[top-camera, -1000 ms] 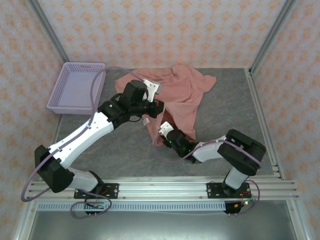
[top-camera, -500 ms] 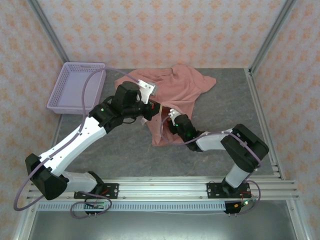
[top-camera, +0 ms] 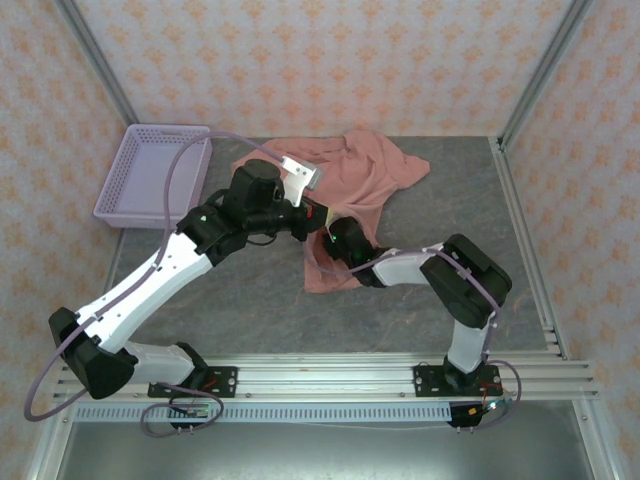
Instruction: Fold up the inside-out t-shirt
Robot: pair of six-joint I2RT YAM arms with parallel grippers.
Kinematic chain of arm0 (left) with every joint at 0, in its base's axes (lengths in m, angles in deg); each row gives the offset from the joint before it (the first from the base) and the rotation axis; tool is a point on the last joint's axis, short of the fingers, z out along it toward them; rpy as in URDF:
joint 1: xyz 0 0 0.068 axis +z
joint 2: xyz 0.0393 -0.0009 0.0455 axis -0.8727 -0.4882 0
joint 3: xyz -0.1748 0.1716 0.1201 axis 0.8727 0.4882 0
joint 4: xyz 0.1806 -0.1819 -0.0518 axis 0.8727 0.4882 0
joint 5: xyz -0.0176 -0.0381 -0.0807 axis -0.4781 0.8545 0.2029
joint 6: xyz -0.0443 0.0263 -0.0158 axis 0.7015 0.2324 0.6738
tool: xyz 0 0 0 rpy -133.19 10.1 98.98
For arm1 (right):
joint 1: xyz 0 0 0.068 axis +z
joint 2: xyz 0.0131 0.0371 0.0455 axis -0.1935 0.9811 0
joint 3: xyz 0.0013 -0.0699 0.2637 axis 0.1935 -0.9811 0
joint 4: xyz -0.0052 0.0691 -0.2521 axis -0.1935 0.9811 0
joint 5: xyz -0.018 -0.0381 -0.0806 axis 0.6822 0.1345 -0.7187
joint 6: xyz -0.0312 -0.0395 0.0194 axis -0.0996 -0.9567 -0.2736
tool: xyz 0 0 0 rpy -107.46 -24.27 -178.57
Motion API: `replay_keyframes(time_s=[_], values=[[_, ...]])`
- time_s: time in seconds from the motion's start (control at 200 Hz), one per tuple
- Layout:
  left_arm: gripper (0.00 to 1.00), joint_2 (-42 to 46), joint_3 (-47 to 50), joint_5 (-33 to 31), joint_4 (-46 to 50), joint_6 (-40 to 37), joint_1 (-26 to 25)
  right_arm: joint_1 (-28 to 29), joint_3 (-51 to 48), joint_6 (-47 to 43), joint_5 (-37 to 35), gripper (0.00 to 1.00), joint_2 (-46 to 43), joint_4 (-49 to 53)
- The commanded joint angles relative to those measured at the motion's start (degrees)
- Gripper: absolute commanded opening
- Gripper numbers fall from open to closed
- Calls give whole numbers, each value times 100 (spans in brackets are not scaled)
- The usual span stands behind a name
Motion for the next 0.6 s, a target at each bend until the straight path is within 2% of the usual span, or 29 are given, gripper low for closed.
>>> replay_keyframes(time_s=[0.0,0.125,0.275,0.45,0.59], values=[[0,167,-110,87,-6,-11,-32,-120,266,439,-141,34,66,301],[0,228,-71,57,34,-84,-58,-232,500,803,-268,35,104,488],[0,312,-82,-277,236,-240,-54,-498,529,1124,253,37,21,361],[0,312,-171,-917,454,-322,-54,-578,370,619,528,38,-184,98],[0,317,-185,-1179,485,-338,-54,-742,90,455,667,38,-436,-158]])
